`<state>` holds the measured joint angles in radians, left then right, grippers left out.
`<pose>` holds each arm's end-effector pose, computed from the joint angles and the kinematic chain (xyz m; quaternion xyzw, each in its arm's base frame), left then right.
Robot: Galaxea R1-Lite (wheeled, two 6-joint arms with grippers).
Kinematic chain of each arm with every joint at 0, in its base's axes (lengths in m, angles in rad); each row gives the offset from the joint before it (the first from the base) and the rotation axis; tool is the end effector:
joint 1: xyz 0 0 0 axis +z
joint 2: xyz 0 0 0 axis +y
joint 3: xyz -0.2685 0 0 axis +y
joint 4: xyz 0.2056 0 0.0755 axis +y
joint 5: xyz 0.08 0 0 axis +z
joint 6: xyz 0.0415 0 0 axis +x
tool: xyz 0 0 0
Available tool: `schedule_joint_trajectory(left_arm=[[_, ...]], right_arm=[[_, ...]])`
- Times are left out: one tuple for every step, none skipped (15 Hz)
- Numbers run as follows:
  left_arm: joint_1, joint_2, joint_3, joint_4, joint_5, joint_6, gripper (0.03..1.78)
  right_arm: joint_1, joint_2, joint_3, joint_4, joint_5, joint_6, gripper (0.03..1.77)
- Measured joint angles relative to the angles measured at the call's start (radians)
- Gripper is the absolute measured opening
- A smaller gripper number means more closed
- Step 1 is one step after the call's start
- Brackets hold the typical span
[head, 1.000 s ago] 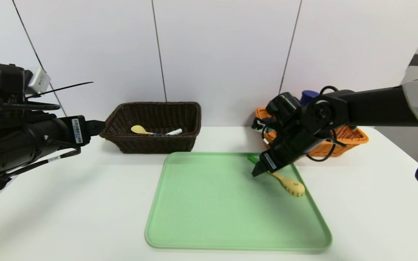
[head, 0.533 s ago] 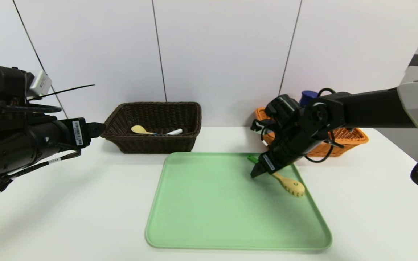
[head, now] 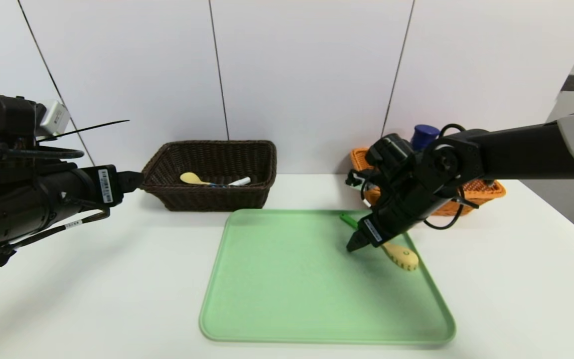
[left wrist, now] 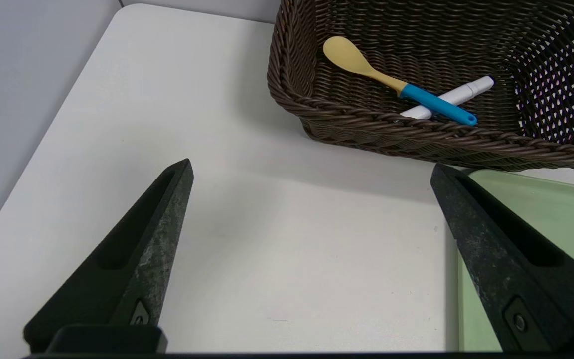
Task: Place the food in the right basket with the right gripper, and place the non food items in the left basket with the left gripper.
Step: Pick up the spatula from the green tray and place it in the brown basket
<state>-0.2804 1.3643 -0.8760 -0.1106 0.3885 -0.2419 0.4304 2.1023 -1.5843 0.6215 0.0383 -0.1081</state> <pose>0.2657 -0.0602 0.1894 -0.0572 0.1696 0.0741 0.9811 0.3655 0.1695 0.0849 -0.1492 0.5178 0.2238 0.8121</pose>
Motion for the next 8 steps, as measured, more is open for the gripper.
schedule_joint_trajectory(left_arm=[[0.0, -0.002, 0.0, 0.0, 0.0, 0.0, 1.69], [0.0, -0.004, 0.0, 0.0, 0.0, 0.0, 1.69], [0.0, -0.007, 0.0, 0.0, 0.0, 0.0, 1.69], [0.002, -0.008, 0.001, 0.0, 0.0, 0.001, 1.69], [0.007, -0.01, 0.001, 0.0, 0.0, 0.003, 1.69], [0.012, -0.011, 0.001, 0.0, -0.001, 0.003, 1.69], [0.013, -0.011, 0.001, 0.0, -0.004, 0.003, 1.69], [0.014, -0.011, 0.001, 0.0, -0.005, 0.003, 1.69]], right_arm=[[0.0, -0.004, 0.011, -0.004, 0.001, 0.0, 1.71], [0.0, -0.009, 0.023, -0.015, 0.001, 0.0, 1.65], [-0.001, -0.013, 0.036, -0.033, 0.003, 0.001, 1.48], [-0.001, -0.016, 0.044, -0.054, 0.001, 0.001, 1.33], [0.0, -0.017, 0.05, -0.063, 0.002, 0.001, 1.19], [0.0, -0.019, 0.056, -0.066, 0.002, 0.001, 1.06], [0.0, -0.021, 0.059, -0.067, 0.001, 0.001, 0.96], [0.0, -0.021, 0.061, -0.068, 0.0, 0.0, 0.86]])
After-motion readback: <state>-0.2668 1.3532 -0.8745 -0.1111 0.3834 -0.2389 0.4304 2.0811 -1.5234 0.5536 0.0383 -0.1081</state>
